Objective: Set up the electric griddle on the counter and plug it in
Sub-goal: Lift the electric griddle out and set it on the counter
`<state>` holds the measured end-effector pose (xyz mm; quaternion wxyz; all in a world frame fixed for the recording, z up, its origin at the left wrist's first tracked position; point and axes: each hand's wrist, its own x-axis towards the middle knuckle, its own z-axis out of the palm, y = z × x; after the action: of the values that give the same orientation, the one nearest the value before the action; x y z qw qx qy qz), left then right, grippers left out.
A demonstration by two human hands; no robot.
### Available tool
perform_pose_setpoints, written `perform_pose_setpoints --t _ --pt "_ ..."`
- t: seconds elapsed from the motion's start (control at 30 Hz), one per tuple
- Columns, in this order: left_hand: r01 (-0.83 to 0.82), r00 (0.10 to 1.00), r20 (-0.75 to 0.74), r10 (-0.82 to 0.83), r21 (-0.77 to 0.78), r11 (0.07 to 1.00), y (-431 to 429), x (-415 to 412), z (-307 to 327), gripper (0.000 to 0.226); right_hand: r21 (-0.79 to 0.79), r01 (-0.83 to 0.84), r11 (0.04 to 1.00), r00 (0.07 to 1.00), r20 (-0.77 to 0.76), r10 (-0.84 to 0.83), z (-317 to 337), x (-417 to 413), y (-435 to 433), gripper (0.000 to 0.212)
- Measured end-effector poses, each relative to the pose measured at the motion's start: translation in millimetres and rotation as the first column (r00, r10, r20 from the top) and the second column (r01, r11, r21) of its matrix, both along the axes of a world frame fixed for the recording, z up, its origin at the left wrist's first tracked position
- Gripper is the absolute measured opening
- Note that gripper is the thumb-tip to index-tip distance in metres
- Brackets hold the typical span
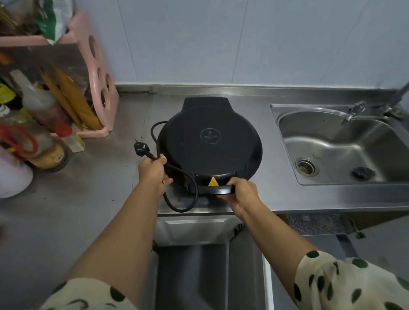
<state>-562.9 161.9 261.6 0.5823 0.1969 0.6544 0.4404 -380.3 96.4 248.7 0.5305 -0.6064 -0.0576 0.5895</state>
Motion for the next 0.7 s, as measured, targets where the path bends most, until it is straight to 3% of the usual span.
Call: perform_pose_setpoints --t 0.53,0.7 --pt "-0.015 1.000 -0.005 0.015 -0.001 1.000 6.0 2.4 -8.4 0.007 -0.009 -0.042 0.999 0.999 -0.025 0.041 -7.3 6.5 4.2 0.038" --pt "-0.018 1.000 0.021 0.018 -0.013 1.000 5.1 2.4 -6.6 0.018 -0.085 -0.200 0.976 0.979 0.009 0.201 -8.6 15.1 5.5 0.018"
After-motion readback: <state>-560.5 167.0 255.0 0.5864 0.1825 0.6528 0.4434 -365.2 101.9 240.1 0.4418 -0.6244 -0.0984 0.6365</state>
